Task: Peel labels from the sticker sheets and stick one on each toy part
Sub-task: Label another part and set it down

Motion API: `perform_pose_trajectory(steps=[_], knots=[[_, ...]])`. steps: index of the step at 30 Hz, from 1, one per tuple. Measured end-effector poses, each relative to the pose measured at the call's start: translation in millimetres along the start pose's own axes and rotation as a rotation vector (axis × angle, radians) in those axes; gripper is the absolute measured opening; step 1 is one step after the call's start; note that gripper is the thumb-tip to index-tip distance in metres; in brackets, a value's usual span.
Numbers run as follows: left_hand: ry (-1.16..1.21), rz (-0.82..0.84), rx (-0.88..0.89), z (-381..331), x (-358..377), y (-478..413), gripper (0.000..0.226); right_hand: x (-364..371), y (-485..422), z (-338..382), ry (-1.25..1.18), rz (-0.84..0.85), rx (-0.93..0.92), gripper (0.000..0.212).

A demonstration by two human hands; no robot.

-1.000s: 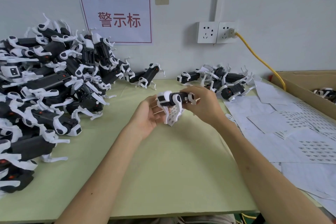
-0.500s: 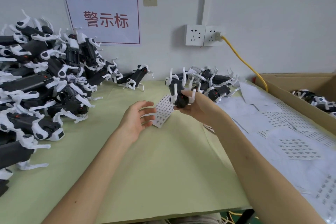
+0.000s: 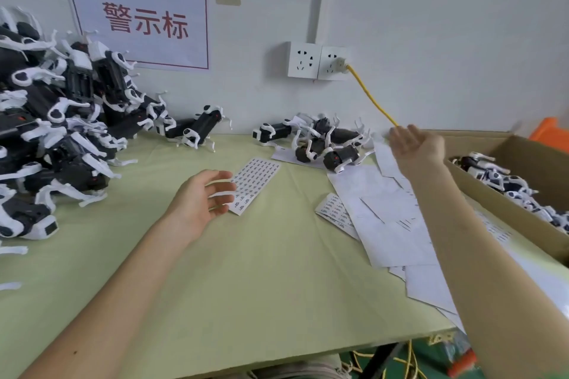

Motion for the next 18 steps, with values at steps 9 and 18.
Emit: perform_pose_trajectory(steps=[9,18], knots=[[0.013,-0.055,-0.003,-3.9,-4.3,5.2,0.021,53.5,31.9,-105.7,0.398,0.304,0.173,0.013],[0.085,-0.066,0.001,-4.2,-6.1,4.4,0.024,162.2,133.1,-191.5,0.996,0.997,0.005,0.026]])
Point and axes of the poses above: each hand's wrist, its own y-axis away from the middle knuckle, its own x-axis out of the palm, z = x × y, the point moved 7 cm from there along -y, towards the middle knuckle, and after that the axes turned 12 degrees about z, right-handed, at the moved point
